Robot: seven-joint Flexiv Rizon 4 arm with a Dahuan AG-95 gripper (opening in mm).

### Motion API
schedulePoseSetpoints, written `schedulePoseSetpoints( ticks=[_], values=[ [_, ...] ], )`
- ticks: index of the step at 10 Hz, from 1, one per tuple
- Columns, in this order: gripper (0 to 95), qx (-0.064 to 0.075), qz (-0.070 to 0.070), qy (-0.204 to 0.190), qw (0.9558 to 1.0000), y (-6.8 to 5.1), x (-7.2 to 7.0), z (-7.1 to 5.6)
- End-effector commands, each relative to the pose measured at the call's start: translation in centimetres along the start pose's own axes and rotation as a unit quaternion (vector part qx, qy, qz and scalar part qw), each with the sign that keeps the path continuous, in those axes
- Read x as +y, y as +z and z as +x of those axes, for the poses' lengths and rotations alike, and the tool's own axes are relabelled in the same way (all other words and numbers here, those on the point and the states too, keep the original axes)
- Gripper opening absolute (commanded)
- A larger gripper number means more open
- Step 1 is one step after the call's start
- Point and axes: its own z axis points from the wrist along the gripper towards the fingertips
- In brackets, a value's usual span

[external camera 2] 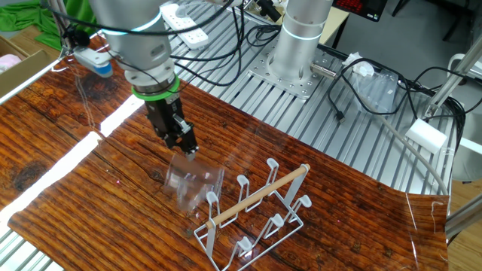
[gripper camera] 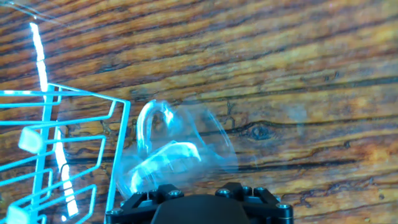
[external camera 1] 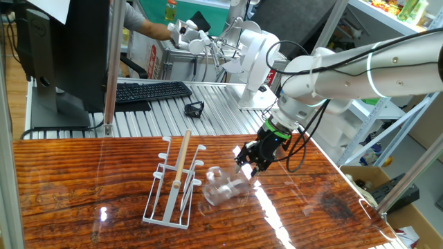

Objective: Put the cup on the cup rack

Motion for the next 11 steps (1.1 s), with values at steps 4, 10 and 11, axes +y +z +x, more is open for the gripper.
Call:
schedulePoseSetpoints(
  ticks=[4, 10, 11],
  values=[
    [57.0, -0.009, 0.001, 0.062, 0.998, -0.2, 3.5, 3.0],
    [76.0, -0.031, -0.021, 0.144, 0.9889, 1.3, 4.3, 3.8],
    [76.0, -0.034, -0.023, 0.159, 0.9864, 1.7, 4.4, 3.8]
  ],
)
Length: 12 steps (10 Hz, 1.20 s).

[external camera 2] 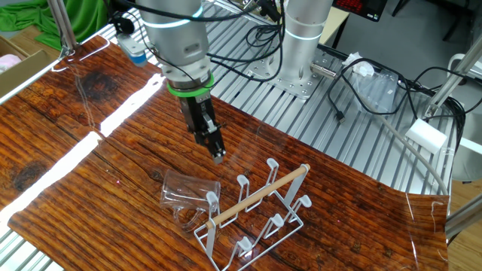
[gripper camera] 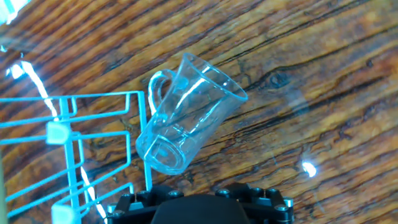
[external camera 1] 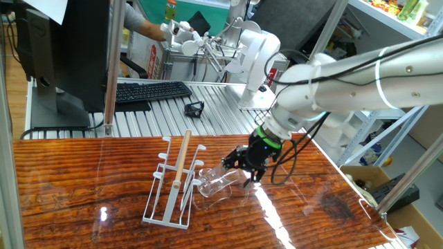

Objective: Put the cup on the cup rack

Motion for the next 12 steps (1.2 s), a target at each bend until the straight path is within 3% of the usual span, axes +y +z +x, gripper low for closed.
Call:
schedulePoseSetpoints(
  ticks=[1, 7, 8, 12],
  values=[
    [76.0, -0.01, -0.004, 0.035, 0.9993, 0.9, 0.1, 0.0],
    [76.0, -0.032, -0.013, 0.096, 0.9948, 2.4, 1.2, -0.6],
    [95.0, -0.036, -0.014, 0.1, 0.9942, 2.5, 1.4, -0.8],
    [95.0, -0.046, -0.009, 0.131, 0.9903, 3.3, 3.3, -1.9]
  ],
)
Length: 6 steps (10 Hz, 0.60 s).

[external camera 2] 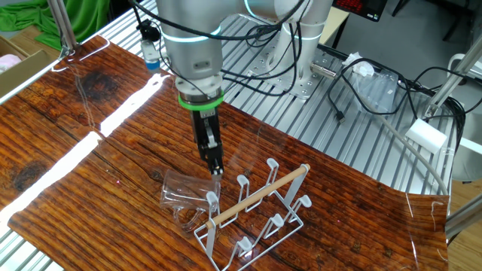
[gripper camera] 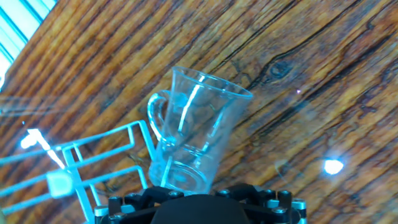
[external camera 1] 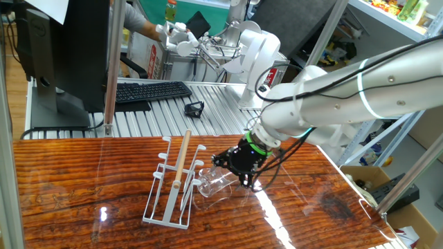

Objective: Put the cup on the cup rack

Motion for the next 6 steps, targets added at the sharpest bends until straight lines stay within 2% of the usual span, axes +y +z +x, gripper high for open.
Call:
schedulePoseSetpoints(
  ticks=[1, 3, 4, 6],
  values=[
    [95.0, -0.019, 0.019, 0.007, 0.9996, 0.66, 0.99, -0.24],
    [95.0, -0.027, 0.031, 0.005, 0.9991, 1.19, 1.14, -0.75],
    [95.0, -0.039, 0.043, 0.003, 0.9983, 1.49, 1.12, -0.96],
    [95.0, -0.042, 0.046, 0.007, 0.998, 1.49, 1.11, -1.19]
  ],
)
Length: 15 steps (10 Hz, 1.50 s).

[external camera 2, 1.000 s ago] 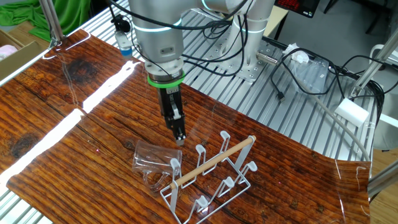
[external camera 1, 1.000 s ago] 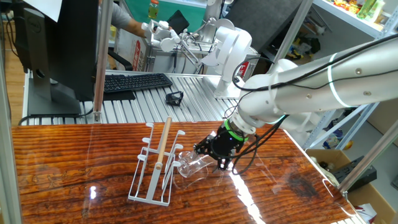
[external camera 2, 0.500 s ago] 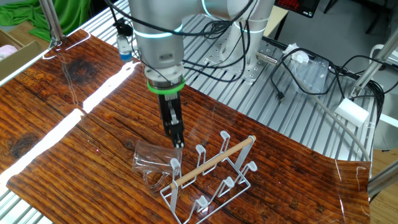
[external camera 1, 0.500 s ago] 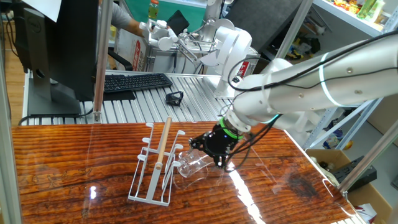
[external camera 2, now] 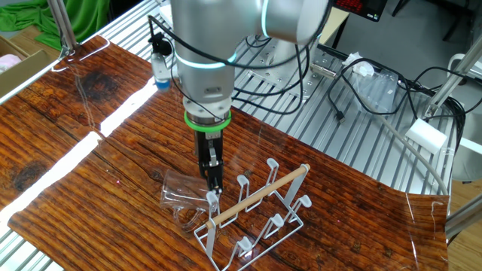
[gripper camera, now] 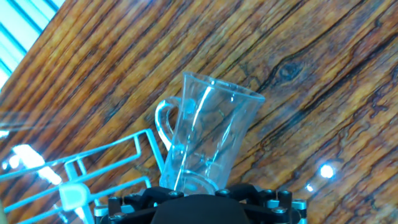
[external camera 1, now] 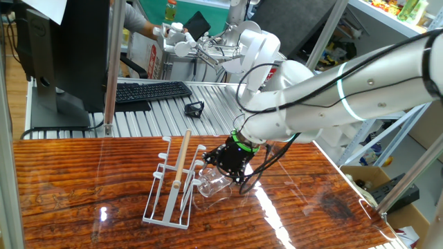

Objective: Put the cup on the cup rack

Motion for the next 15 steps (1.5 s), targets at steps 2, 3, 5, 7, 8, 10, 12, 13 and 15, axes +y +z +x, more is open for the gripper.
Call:
schedulePoseSetpoints(
  ticks=[2, 3, 5, 7, 8, 10, 12, 13, 15],
  values=[
    [95.0, -0.007, 0.004, 0.011, 0.9999, -0.08, 0.0, -0.14],
    [95.0, -0.007, 0.004, 0.013, 0.9999, -0.09, 0.01, -0.16],
    [95.0, -0.008, 0.005, 0.011, 0.9999, -0.03, -0.11, -0.28],
    [95.0, -0.014, 0.012, 0.007, 0.9998, 0.05, -0.25, -0.37],
    [95.0, -0.016, 0.013, 0.006, 0.9998, 0.13, -0.4, -0.52],
    [95.0, -0.019, 0.017, 0.006, 0.9997, 0.19, -0.5, -0.61],
    [95.0, -0.019, 0.021, 0.001, 0.9996, 0.21, -0.55, -0.65],
    [95.0, -0.022, 0.025, -0.003, 0.9994, 0.22, -0.57, -0.68],
    [95.0, -0.02, 0.025, -0.007, 0.9995, 0.24, -0.6, -0.66]
  ],
)
